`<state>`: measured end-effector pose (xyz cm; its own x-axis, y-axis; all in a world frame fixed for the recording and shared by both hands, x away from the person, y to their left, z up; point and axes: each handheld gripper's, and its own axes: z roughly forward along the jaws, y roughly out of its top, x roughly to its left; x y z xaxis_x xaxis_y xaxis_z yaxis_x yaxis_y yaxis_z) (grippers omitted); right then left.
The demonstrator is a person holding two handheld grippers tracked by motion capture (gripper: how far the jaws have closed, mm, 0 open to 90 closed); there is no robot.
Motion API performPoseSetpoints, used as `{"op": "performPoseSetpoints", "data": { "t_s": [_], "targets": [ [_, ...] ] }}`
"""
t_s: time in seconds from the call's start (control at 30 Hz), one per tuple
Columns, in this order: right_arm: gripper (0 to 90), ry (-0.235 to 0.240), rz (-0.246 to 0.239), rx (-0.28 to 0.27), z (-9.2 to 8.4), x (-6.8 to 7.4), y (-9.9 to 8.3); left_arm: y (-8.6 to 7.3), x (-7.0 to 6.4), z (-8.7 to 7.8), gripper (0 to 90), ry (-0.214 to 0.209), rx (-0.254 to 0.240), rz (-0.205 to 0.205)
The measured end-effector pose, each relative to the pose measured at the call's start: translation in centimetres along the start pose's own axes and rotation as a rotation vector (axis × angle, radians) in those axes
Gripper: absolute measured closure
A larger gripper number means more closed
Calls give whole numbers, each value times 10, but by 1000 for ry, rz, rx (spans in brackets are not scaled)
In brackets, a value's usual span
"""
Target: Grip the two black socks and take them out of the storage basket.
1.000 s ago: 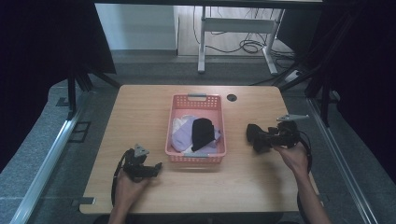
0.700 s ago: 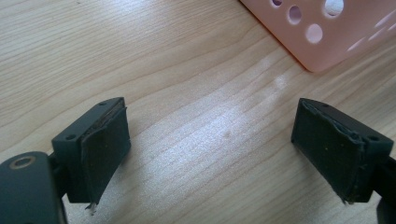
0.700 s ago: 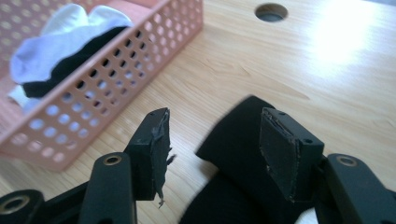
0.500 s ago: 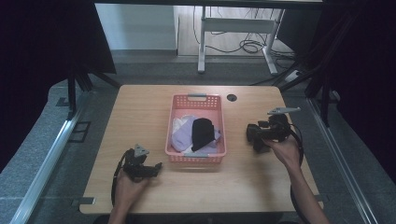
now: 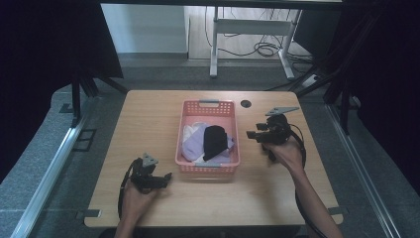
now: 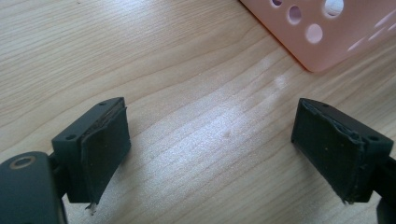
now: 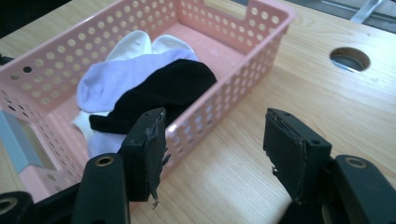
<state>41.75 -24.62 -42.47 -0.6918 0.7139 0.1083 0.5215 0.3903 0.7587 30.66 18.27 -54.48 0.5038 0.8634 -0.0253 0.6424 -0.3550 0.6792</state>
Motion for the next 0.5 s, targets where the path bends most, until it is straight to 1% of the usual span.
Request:
{"op": "performPoseSetpoints", "data": {
  "t_s": [0.03, 0.1, 0.17, 0.2, 0.27, 0.3, 0.37, 0.4, 0.47, 0.5],
  "targets": [
    [390, 8, -8, 3, 3, 3, 4, 0, 0, 0, 112, 1, 0, 0],
    [389, 12, -13, 6, 5, 5, 6, 0, 0, 0, 112, 0, 0, 0],
    [388, 28, -31, 11, 10, 12, 12, 0, 0, 0, 113, 0, 0, 0],
    [388, 28, -31, 11, 10, 12, 12, 0, 0, 0, 113, 1, 0, 0],
    [386, 33, -43, 18, 14, 16, 16, 0, 0, 0, 112, 0, 0, 0],
    [386, 43, -58, 25, 19, 22, 21, 0, 0, 0, 112, 0, 0, 0],
    [386, 49, -65, 29, 22, 25, 23, 0, 0, 0, 112, 0, 0, 0],
    [386, 58, -81, 41, 29, 30, 27, 0, 0, 0, 112, 0, 0, 0],
    [386, 68, -95, 57, 37, 35, 30, 0, 0, 0, 112, 1, 0, 1],
    [386, 68, -95, 57, 37, 35, 30, 0, 0, 0, 112, 1, 0, 1]
  ]
}}
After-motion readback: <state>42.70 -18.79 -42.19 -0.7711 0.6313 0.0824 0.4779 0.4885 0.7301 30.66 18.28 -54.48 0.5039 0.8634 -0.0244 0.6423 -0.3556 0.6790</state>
